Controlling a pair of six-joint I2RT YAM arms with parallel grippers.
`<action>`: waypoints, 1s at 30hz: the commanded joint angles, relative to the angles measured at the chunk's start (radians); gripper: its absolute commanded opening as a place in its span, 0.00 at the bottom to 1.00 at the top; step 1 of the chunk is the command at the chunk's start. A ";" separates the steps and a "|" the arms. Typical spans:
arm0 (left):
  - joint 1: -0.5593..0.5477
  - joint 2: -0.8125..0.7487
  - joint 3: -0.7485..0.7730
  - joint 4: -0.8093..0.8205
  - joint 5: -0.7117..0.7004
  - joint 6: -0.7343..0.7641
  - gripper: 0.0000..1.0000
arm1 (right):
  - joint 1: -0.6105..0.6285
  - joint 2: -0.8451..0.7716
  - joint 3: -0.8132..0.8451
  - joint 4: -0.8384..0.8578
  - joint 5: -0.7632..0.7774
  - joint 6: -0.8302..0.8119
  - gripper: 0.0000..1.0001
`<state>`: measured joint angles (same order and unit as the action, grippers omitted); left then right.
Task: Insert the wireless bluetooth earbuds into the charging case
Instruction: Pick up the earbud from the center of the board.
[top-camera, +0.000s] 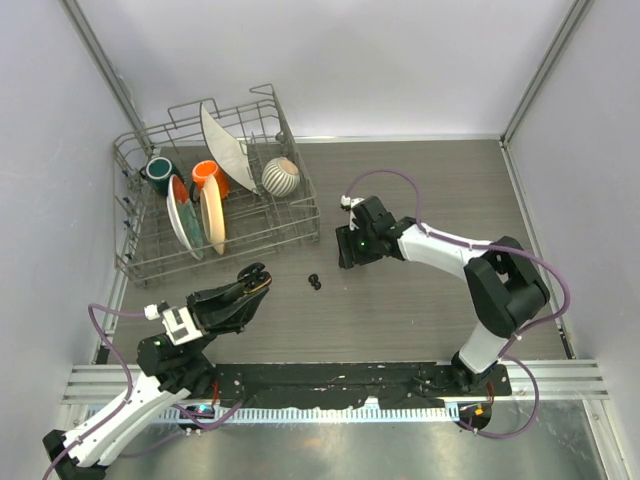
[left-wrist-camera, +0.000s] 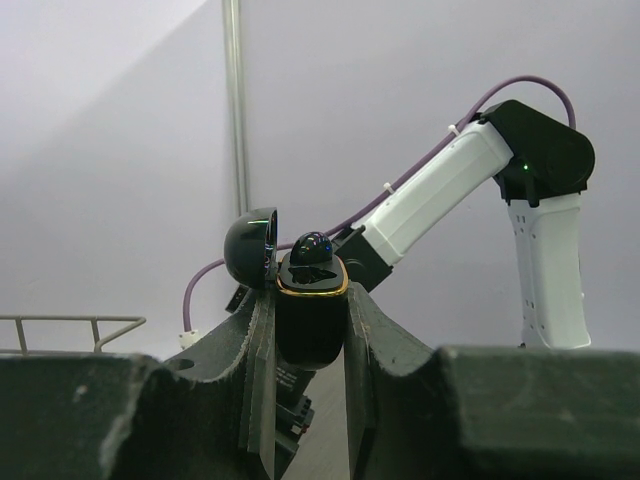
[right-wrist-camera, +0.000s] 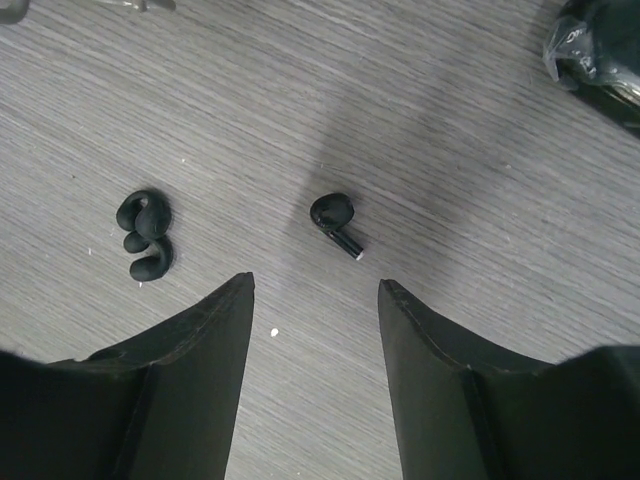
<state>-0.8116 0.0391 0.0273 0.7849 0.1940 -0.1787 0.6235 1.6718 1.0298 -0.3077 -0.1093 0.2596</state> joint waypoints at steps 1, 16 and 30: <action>-0.001 -0.010 -0.073 0.005 -0.001 -0.004 0.00 | -0.002 0.041 0.073 0.035 -0.010 -0.019 0.56; -0.001 -0.024 -0.061 -0.026 -0.004 -0.005 0.00 | -0.002 0.143 0.122 0.048 0.034 -0.003 0.43; -0.001 -0.027 -0.058 -0.042 -0.002 -0.004 0.00 | -0.002 0.172 0.124 0.055 0.053 0.010 0.40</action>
<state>-0.8116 0.0219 0.0273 0.7292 0.1940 -0.1795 0.6235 1.8343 1.1206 -0.2794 -0.0765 0.2649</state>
